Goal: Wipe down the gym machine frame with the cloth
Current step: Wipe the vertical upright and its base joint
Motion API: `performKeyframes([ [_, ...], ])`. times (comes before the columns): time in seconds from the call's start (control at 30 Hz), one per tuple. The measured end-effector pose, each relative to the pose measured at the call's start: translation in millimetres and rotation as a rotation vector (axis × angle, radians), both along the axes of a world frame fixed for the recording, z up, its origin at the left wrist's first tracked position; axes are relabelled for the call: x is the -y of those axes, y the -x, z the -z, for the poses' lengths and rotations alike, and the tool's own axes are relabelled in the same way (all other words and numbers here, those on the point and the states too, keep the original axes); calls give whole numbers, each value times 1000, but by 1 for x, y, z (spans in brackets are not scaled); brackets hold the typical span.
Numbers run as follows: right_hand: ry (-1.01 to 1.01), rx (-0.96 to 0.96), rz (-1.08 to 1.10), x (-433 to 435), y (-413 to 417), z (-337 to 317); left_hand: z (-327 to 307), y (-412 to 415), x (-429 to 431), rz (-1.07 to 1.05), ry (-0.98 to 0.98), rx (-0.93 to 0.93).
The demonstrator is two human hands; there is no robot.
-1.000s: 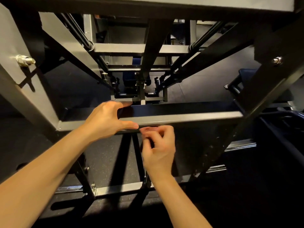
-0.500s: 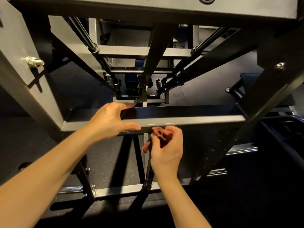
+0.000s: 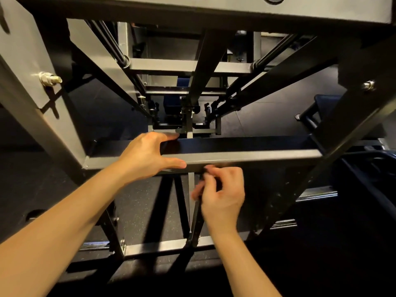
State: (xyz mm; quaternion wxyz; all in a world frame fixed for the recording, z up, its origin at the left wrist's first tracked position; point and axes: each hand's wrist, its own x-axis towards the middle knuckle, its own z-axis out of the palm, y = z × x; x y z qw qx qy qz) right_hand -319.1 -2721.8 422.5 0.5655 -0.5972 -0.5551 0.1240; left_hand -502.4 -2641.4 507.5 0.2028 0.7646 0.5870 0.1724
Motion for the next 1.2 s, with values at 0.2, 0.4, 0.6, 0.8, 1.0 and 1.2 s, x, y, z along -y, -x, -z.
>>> performKeyframes([
  [0.2, 6, 64, -83, 4, -12, -6, -1, 1, 3, 4, 18, -15],
  [0.4, 30, -76, 244, 3, -47, -25, 0, -2, 6, -10, -22, -24],
  [0.6, 88, 45, -262, 2, 15, -21, 11, -1, 31, -78, -217, 31],
  [0.8, 305, -175, -530, 9, -21, -36, 32, -2, 108, -284, -336, 388],
  [1.0, 366, -269, -757, 11, -24, -51, 44, -22, 126, -344, 21, 582],
  [1.2, 294, 64, -765, -8, -45, -50, 52, -58, 128, -603, -88, 656],
])
